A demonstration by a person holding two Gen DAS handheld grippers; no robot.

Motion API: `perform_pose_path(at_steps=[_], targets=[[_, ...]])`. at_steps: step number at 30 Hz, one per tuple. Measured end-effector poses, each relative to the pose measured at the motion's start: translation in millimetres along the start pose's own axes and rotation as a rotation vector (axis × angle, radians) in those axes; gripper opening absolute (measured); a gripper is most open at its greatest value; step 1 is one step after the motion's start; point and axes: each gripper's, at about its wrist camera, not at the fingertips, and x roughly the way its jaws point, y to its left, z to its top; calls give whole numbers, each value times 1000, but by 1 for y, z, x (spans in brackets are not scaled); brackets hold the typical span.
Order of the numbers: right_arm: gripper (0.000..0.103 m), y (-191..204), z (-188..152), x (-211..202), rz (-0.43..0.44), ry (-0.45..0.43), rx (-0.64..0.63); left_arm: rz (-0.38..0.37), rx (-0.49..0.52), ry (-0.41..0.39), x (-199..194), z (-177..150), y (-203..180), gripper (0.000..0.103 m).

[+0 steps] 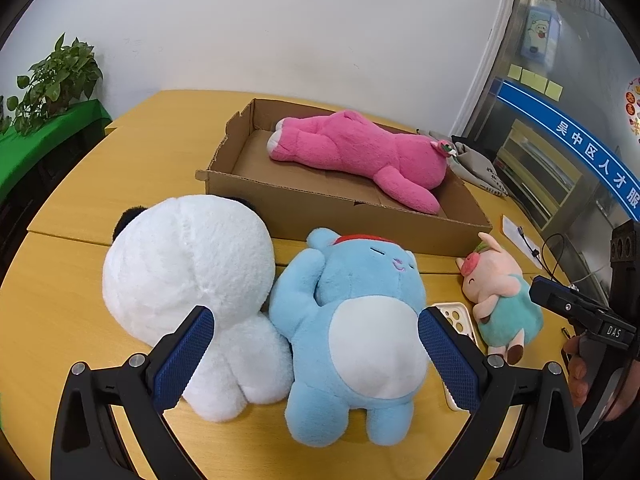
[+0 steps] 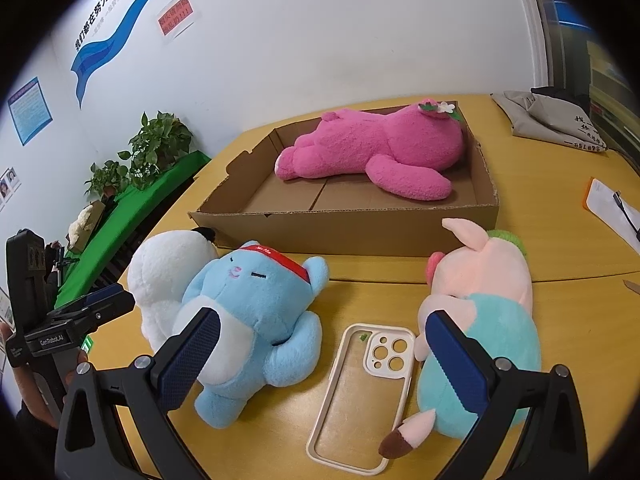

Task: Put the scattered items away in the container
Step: 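Move both grippers toward the white panda plush on the table, then close both grippers on the white panda plush's body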

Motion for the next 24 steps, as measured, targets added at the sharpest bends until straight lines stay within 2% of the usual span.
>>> perform_pose_path(at_steps=[24], targets=[[103,-7,-6,2,1,8,13,16,-15,12,3,-7,6,103]])
